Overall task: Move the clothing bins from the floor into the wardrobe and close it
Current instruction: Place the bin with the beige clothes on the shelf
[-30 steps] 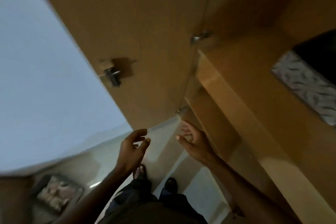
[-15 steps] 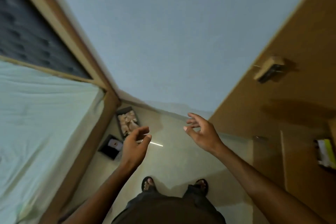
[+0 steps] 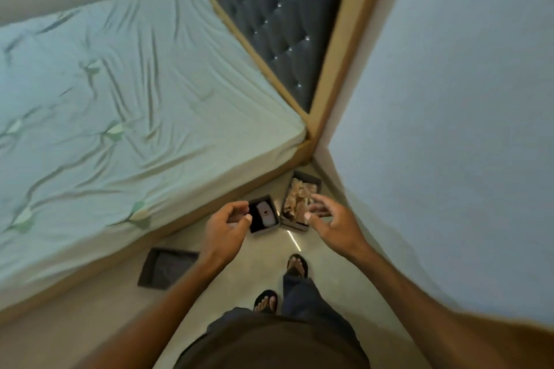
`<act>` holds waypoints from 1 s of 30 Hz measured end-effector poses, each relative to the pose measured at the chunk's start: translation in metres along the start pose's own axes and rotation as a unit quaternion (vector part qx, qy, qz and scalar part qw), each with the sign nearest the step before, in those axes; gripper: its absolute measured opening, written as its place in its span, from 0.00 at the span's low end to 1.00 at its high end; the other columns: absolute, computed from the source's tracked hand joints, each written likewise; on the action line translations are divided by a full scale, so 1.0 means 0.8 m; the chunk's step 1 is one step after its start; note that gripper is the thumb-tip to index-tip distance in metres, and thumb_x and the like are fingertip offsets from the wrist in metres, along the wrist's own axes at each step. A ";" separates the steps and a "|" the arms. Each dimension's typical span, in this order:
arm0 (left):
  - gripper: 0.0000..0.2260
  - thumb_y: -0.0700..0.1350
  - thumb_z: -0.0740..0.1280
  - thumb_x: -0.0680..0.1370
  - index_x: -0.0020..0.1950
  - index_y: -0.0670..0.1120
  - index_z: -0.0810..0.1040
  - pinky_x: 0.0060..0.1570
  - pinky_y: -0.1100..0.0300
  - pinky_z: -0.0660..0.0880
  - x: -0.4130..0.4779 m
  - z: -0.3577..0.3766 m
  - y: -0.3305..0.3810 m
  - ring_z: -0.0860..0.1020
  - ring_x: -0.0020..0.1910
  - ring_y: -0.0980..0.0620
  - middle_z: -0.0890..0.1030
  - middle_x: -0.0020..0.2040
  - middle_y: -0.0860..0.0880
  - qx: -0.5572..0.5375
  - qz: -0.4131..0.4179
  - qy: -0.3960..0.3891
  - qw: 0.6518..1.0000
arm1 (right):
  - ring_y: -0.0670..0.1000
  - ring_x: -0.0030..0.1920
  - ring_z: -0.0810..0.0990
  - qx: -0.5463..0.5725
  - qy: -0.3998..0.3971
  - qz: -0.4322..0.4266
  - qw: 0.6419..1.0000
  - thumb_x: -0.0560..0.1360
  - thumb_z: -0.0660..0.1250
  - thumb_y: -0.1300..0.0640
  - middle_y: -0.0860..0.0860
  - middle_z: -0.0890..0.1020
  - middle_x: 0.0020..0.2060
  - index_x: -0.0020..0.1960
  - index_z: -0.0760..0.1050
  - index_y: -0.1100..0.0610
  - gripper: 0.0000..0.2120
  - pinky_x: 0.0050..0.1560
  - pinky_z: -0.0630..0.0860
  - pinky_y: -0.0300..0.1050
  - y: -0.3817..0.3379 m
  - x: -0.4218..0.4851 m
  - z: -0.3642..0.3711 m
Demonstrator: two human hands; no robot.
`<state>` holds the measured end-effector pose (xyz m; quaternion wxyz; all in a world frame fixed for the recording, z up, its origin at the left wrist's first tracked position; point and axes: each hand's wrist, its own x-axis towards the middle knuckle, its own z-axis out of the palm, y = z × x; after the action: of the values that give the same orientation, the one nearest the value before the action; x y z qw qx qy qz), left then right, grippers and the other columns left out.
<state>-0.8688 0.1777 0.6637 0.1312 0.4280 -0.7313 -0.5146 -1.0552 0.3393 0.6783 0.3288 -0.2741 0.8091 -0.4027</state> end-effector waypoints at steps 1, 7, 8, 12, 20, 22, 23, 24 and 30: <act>0.12 0.42 0.68 0.78 0.62 0.47 0.78 0.44 0.72 0.74 0.009 -0.002 -0.004 0.78 0.50 0.63 0.81 0.53 0.53 -0.001 -0.019 0.014 1.000 | 0.39 0.51 0.79 -0.004 -0.024 -0.005 1.000 0.74 0.70 0.51 0.45 0.81 0.53 0.68 0.72 0.50 0.23 0.49 0.76 0.32 -0.005 0.023 0.008; 0.12 0.43 0.68 0.78 0.62 0.48 0.79 0.42 0.72 0.72 0.085 0.022 -0.020 0.78 0.48 0.63 0.80 0.52 0.56 -0.003 -0.097 0.044 0.994 | 0.40 0.52 0.79 -0.022 -0.084 -0.005 0.996 0.74 0.69 0.49 0.46 0.81 0.54 0.67 0.73 0.51 0.23 0.51 0.77 0.35 0.004 0.146 0.031; 0.12 0.43 0.68 0.78 0.62 0.48 0.79 0.43 0.72 0.72 0.106 0.033 -0.026 0.78 0.48 0.63 0.80 0.51 0.57 -0.003 -0.112 0.043 0.993 | 0.40 0.52 0.79 -0.017 -0.091 0.009 0.996 0.74 0.69 0.49 0.46 0.81 0.53 0.67 0.73 0.51 0.22 0.52 0.78 0.38 0.017 0.171 0.034; 0.14 0.46 0.67 0.78 0.64 0.52 0.76 0.51 0.62 0.76 0.178 0.085 -0.063 0.76 0.51 0.64 0.79 0.53 0.58 0.015 -0.152 -0.001 0.988 | 0.39 0.50 0.79 -0.018 -0.098 0.050 0.994 0.73 0.70 0.50 0.45 0.81 0.52 0.66 0.74 0.52 0.21 0.51 0.79 0.38 0.078 0.253 0.050; 0.15 0.50 0.66 0.78 0.65 0.53 0.75 0.56 0.58 0.77 0.325 0.244 -0.247 0.77 0.53 0.61 0.80 0.57 0.56 0.054 -0.217 -0.110 0.968 | 0.41 0.48 0.80 -0.016 -0.076 0.164 0.983 0.75 0.69 0.52 0.46 0.81 0.49 0.64 0.76 0.53 0.18 0.49 0.78 0.37 0.292 0.393 0.131; 0.16 0.50 0.66 0.78 0.66 0.52 0.75 0.56 0.59 0.77 0.361 0.295 -0.309 0.78 0.54 0.60 0.80 0.58 0.56 0.069 -0.219 -0.141 0.963 | 0.42 0.49 0.80 -0.021 -0.075 0.189 0.979 0.75 0.69 0.52 0.46 0.81 0.49 0.63 0.76 0.54 0.18 0.49 0.78 0.38 0.368 0.423 0.161; 0.16 0.50 0.66 0.78 0.65 0.52 0.75 0.54 0.60 0.77 0.379 0.325 -0.347 0.78 0.52 0.60 0.80 0.56 0.55 0.083 -0.217 -0.158 0.960 | 0.43 0.49 0.80 -0.027 -0.072 0.203 0.976 0.75 0.69 0.52 0.46 0.82 0.49 0.63 0.76 0.54 0.18 0.50 0.78 0.38 0.413 0.438 0.178; 0.15 0.49 0.66 0.78 0.65 0.52 0.75 0.50 0.60 0.77 0.393 0.346 -0.373 0.78 0.49 0.60 0.81 0.54 0.55 0.096 -0.214 -0.174 0.956 | 0.44 0.50 0.80 -0.038 -0.067 0.211 0.974 0.74 0.69 0.53 0.47 0.82 0.50 0.63 0.76 0.55 0.18 0.50 0.77 0.38 0.444 0.449 0.189; 0.12 0.52 0.63 0.73 0.55 0.53 0.75 0.55 0.49 0.76 0.474 0.465 -0.523 0.74 0.60 0.45 0.76 0.58 0.48 0.242 -0.127 -0.239 0.932 | 0.55 0.68 0.68 -0.229 -0.030 0.204 0.951 0.74 0.68 0.52 0.54 0.69 0.68 0.63 0.75 0.54 0.18 0.63 0.69 0.46 0.626 0.507 0.233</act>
<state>-1.1256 0.0840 0.0453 -0.2217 0.4008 -0.7829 -0.4211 -1.2619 0.2272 0.0499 0.3569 -0.1828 0.9079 -0.1223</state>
